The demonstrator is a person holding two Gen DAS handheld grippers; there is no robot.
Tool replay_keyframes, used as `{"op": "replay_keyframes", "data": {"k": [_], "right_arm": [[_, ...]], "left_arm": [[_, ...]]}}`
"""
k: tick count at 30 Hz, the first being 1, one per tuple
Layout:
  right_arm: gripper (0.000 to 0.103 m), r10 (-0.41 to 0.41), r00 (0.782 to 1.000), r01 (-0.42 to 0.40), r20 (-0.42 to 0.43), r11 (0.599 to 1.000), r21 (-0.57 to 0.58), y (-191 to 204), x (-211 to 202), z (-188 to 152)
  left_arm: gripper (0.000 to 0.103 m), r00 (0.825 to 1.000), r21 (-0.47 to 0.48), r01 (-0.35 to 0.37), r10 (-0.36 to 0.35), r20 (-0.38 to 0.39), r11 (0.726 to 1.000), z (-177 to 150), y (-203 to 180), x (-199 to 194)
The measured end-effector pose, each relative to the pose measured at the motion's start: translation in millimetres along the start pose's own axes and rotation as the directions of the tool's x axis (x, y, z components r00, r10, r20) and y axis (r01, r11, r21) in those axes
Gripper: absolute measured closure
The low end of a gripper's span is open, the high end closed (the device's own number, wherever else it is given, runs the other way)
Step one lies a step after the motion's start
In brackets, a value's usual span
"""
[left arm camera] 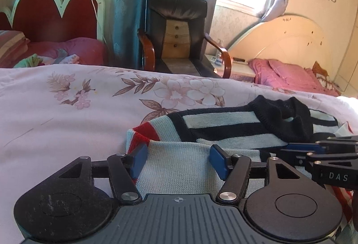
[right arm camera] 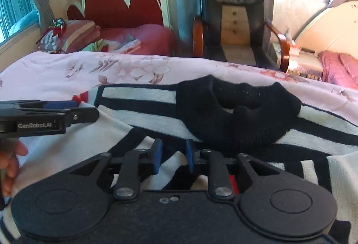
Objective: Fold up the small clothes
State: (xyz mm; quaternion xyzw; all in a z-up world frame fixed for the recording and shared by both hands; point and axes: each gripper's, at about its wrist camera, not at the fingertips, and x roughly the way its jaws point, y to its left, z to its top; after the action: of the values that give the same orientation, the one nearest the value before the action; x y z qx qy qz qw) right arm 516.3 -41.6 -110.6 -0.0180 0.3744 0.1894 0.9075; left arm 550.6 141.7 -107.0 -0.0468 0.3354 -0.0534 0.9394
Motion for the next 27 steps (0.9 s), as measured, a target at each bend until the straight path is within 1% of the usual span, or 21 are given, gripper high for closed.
{"op": "replay_keyframes", "data": {"k": [1,3,5,7,9,11,12,13,14,15,16,17,18,19,20,22,23,25,27], "right_arm": [[0.080,-0.005,1.000,0.005,0.000,1.000,0.002,1.2,-1.8,0.4],[0.078,-0.007,1.000,0.007,0.016,1.000,0.003,3.8,-10.0,1.2],[0.078,0.015,0.999,-0.015,0.030,1.000,0.003,7.3,-15.6,-0.4],[0.078,0.020,1.000,-0.020,0.002,1.000,-0.022,12.4,-11.0,-2.1],[0.079,0.001,1.000,-0.001,-0.008,0.998,-0.070,15.0,-11.2,-6.1],[0.079,-0.033,0.999,0.033,-0.004,0.997,-0.075,5.3,-21.2,-10.9],[0.080,-0.044,0.999,0.045,0.010,0.996,-0.071,-3.9,-29.9,-14.6],[0.080,-0.083,0.996,0.084,0.019,0.994,-0.075,-14.1,-38.4,-19.4],[0.079,-0.144,0.989,0.145,0.021,0.986,-0.085,-24.1,-45.9,-24.6],[0.078,-0.191,0.981,0.192,0.021,0.979,-0.076,-36.2,-52.8,-29.6],[0.076,-0.208,0.978,0.209,0.017,0.978,-0.031,-50.4,-60.3,-33.6],[0.078,-0.202,0.979,0.202,0.012,0.979,0.032,-63.8,-68.5,-36.0],[0.078,-0.194,0.980,0.191,0.031,0.977,0.094,-73.6,-79.0,-37.3],[0.078,-0.191,0.979,0.181,0.066,0.974,0.138,-78.7,-89.6,-38.7],[0.078,-0.177,0.980,0.161,0.092,0.974,0.158,-78.8,-97.2,-40.5],[0.078,-0.132,0.985,0.116,0.107,0.983,0.142,-69.0,-102.0,-44.5],[0.078,-0.108,0.989,0.096,0.101,0.989,0.115,-61.6,-100.2,-46.8],[0.078,-0.091,0.993,0.086,0.076,0.994,0.070,-50.9,-94.1,-52.8],[0.076,-0.118,0.992,0.116,0.052,0.992,0.042,-50.9,-91.2,-60.9]], "left_arm": [[0.041,1.000,-0.001,-0.008,0.008,0.007,1.000,0.3,-3.4,-5.4],[0.041,1.000,-0.019,0.014,-0.013,0.026,1.000,-2.4,-8.9,-15.8],[0.041,0.999,-0.013,0.024,-0.023,0.025,1.000,-8.1,-15.5,-18.8],[0.041,1.000,0.005,0.000,0.000,0.003,1.000,-15.3,-17.9,-14.9],[0.041,1.000,0.010,-0.013,0.013,0.011,1.000,-20.7,-11.8,-21.8],[0.041,0.999,0.017,-0.033,0.032,0.020,0.999,-28.3,-0.4,-33.7],[0.033,0.997,0.022,-0.074,0.074,0.007,0.997,-32.1,5.3,-37.8],[0.030,0.997,0.004,-0.076,0.076,0.008,0.997,-35.9,12.7,-42.4],[0.030,0.997,-0.028,-0.077,0.077,0.013,0.997,-39.1,20.6,-47.5],[0.031,0.995,-0.050,-0.096,0.097,0.024,0.994,-40.1,23.1,-53.6],[0.031,0.993,-0.059,-0.105,0.108,0.048,0.993,-40.1,21.3,-60.8],[0.031,0.993,-0.068,-0.087,0.092,0.077,0.994,-39.8,16.7,-68.0],[0.031,0.992,-0.073,-0.061,0.068,0.103,0.995,-39.2,8.1,-74.4],[0.031,0.991,-0.059,-0.040,0.047,0.124,0.997,-39.2,-3.6,-78.9],[0.031,0.991,-0.032,-0.021,0.025,0.133,0.999,-39.7,-16.5,-80.6],[0.030,0.992,0.032,0.025,-0.029,0.120,0.999,-42.4,-45.3,-75.7],[0.030,0.994,0.065,0.041,-0.048,0.099,0.997,-45.4,-59.2,-68.8],[0.030,0.997,0.105,0.035,-0.042,0.058,0.994,-53.5,-72.0,-59.4],[0.030,0.999,0.105,0.023,-0.027,0.041,0.994,-64.0,-68.8,-57.7]]}}
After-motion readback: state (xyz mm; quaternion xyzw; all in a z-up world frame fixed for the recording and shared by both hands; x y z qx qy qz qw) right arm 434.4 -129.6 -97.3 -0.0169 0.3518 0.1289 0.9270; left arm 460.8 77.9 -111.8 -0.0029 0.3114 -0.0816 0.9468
